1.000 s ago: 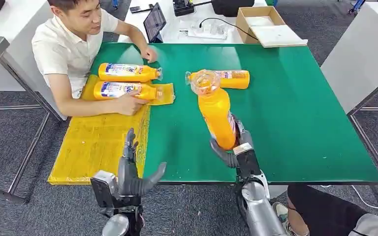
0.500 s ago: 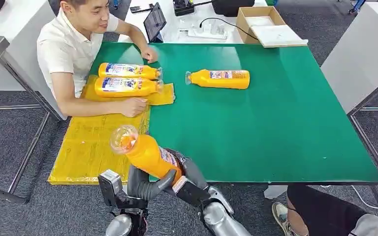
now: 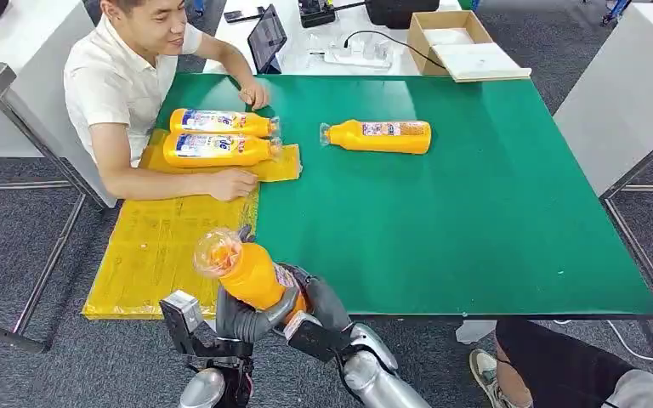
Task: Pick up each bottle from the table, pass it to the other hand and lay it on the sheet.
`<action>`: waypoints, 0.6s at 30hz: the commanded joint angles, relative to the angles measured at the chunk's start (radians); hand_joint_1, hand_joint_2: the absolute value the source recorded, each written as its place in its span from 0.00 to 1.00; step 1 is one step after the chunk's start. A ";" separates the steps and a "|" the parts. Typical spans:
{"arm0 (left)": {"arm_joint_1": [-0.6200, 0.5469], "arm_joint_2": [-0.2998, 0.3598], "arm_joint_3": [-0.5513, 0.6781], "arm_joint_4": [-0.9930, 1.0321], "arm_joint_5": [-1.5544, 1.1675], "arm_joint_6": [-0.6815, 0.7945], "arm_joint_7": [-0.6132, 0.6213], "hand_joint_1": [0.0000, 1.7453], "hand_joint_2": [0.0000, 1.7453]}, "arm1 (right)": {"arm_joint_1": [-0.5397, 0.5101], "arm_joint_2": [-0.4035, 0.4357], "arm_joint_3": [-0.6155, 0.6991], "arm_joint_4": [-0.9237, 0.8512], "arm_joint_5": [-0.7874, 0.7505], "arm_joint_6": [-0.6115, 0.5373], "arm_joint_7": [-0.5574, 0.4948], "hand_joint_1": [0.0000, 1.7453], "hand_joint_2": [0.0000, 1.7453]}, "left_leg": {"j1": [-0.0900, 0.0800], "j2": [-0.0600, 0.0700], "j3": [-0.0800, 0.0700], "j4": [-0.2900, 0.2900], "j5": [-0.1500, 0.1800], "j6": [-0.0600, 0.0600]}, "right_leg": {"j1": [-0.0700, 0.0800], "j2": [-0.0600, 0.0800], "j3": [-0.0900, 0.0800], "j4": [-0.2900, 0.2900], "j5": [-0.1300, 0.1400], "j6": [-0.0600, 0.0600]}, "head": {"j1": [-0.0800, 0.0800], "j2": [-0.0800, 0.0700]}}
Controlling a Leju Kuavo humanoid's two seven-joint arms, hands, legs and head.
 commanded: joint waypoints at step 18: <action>-0.119 0.061 0.042 0.065 -0.116 0.085 0.106 1.00 1.00 | 0.096 -0.018 -0.017 -0.143 -0.069 -0.040 -0.003 0.00 0.00 | 0.001 -0.001 0.002 -0.001 0.000 -0.001 | 0.001 -0.002 0.003 -0.001 -0.001 -0.002 | 0.000 0.000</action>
